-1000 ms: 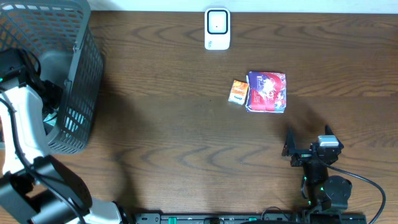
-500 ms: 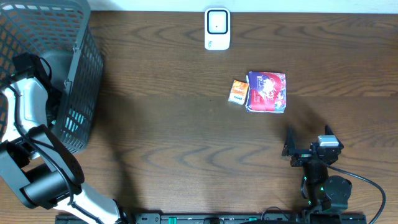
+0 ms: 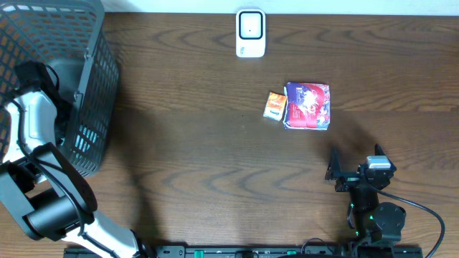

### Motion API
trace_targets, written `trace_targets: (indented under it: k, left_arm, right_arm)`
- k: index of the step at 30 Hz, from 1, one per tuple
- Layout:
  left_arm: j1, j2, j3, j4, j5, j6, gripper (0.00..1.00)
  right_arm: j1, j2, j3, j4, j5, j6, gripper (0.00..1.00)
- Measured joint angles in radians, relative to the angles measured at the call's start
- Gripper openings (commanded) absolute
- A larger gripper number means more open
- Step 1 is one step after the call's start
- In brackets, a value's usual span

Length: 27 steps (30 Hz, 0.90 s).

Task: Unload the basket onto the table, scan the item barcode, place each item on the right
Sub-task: 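Return the left gripper into the basket above the mint-green wipes pack, then grasp the mint-green wipes pack and lift it toward the scanner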

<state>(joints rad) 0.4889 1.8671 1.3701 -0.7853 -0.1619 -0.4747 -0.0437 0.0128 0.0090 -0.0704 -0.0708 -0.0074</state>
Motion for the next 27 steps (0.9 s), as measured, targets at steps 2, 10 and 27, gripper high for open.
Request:
trace_targets:
  k: [2,10,27]
  left_arm:
    - [-0.001,0.000,-0.028,0.008,0.000,0.000,0.56]
    - [-0.006,0.000,-0.056,0.038,0.003,0.000,0.56]
    - [-0.009,-0.025,-0.097,0.096,0.010,0.027,0.08]
  right_arm:
    - [0.000,0.000,0.000,0.000,0.000,0.000,0.99]
    - [0.000,0.000,0.000,0.000,0.000,0.000,0.99]
    - [0.000,0.000,0.000,0.000,0.000,0.000,0.99]
